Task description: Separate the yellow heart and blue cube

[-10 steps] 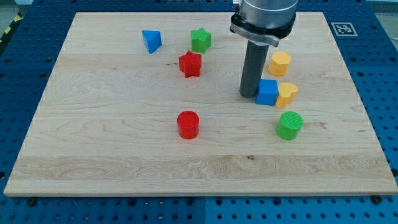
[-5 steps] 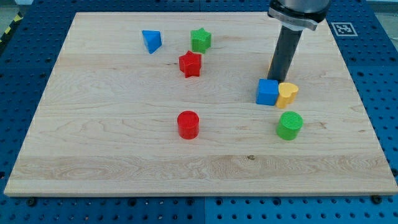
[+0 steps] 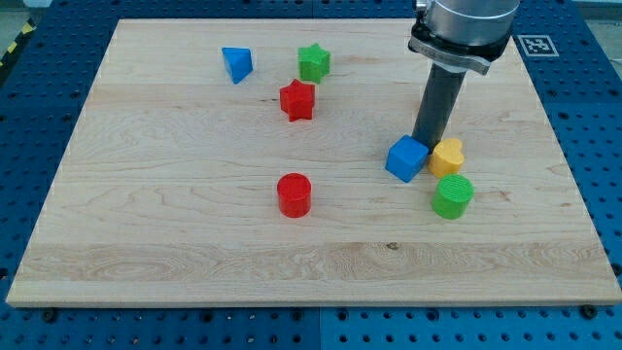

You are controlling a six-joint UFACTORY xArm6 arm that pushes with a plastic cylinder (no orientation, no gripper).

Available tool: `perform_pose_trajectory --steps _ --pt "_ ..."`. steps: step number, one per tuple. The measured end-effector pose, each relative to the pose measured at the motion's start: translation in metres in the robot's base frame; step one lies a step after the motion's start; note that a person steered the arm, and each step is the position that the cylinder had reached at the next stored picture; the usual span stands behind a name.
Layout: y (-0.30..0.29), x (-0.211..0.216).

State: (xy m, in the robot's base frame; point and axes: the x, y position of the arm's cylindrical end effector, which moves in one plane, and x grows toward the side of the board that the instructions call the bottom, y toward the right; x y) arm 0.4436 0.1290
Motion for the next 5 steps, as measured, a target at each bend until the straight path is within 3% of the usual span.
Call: perform_pose_trajectory --steps 3,5 --pt "-0.03 0.014" --pt "-0.156 0.014"
